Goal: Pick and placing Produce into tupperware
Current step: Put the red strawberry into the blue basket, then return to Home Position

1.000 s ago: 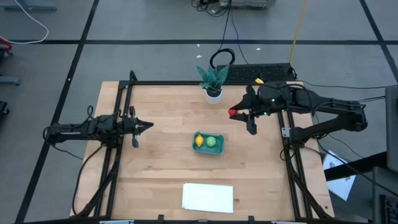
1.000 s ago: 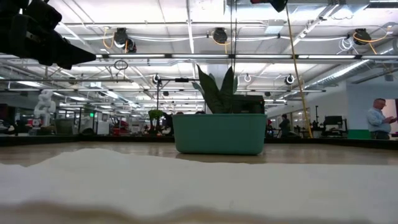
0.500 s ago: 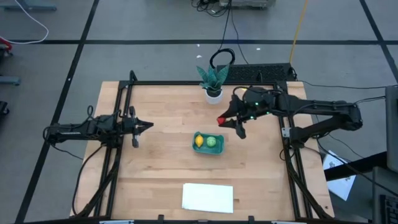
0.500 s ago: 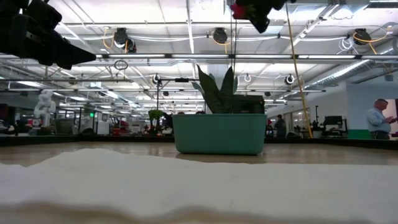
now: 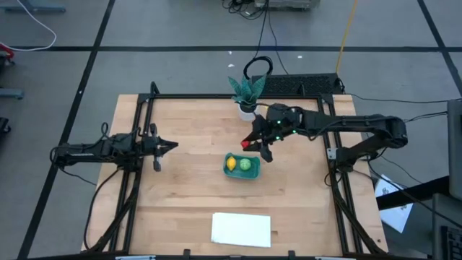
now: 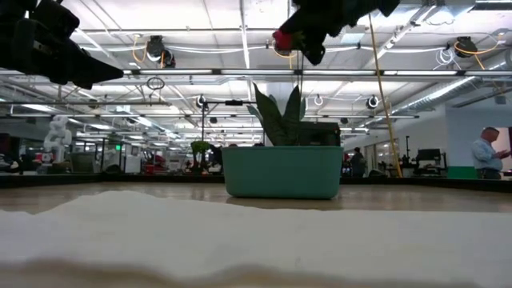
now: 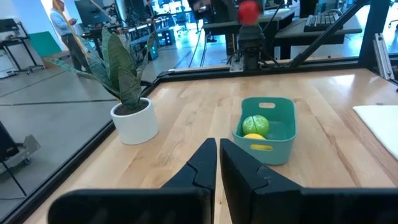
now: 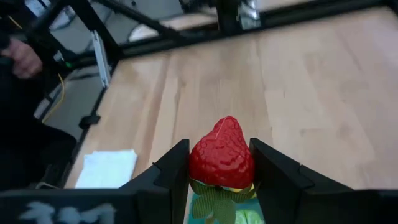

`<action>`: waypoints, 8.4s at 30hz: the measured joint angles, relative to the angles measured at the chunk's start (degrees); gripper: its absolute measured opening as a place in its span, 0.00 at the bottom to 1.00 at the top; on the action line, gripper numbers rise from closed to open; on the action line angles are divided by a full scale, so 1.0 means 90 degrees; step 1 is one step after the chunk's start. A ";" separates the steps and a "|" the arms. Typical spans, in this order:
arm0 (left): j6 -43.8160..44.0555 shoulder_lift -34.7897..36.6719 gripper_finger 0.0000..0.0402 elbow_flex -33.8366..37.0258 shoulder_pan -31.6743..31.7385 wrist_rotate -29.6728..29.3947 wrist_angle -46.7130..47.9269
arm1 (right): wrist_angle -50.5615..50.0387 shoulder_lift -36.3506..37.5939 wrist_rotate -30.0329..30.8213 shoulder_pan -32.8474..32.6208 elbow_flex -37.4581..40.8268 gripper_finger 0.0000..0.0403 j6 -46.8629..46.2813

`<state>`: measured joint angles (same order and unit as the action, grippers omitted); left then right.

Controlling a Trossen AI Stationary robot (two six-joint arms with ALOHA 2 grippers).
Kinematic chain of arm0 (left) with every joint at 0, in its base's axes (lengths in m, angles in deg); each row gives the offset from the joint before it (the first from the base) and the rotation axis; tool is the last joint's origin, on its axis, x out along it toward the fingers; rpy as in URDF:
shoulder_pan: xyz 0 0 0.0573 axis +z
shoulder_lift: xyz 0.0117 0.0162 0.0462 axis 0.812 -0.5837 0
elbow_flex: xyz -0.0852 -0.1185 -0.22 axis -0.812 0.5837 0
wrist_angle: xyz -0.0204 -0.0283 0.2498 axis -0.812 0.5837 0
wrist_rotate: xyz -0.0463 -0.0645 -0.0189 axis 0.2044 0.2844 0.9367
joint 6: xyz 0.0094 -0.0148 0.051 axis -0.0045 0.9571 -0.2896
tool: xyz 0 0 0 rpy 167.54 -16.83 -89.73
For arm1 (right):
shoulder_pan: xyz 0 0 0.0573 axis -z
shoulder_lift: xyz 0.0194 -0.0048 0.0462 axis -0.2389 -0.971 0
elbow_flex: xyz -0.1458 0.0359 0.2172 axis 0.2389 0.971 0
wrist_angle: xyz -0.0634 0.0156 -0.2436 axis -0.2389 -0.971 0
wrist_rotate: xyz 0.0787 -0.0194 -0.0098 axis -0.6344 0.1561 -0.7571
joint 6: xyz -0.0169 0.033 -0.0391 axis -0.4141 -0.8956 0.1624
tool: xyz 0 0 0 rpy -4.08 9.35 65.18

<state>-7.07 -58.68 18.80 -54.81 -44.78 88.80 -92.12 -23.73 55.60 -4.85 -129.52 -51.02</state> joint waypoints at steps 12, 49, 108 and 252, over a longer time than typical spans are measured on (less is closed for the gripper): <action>0.0012 0.0001 0.06 0.0000 0.0000 0.0002 0.0000 | -0.0293 -0.0374 -0.0007 -0.0005 0.0000 0.33 -0.0086; 0.0015 -0.0001 0.06 0.0000 0.0000 0.0010 0.0017 | -0.1845 -0.1294 -0.1062 0.0431 -0.0005 0.33 0.1132; -0.0010 0.0000 0.06 0.0000 0.0000 0.0007 0.0047 | -0.2126 -0.2471 -0.0402 -0.0379 -0.0678 0.33 0.4769; -0.0056 -0.0001 0.06 0.0000 0.0000 0.0066 0.0092 | -0.3279 -0.3482 0.0393 -0.0690 -0.1168 0.51 0.6525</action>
<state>-7.57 -58.68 18.80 -54.81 -44.19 89.64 -121.62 -55.07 59.14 -11.06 -140.03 7.71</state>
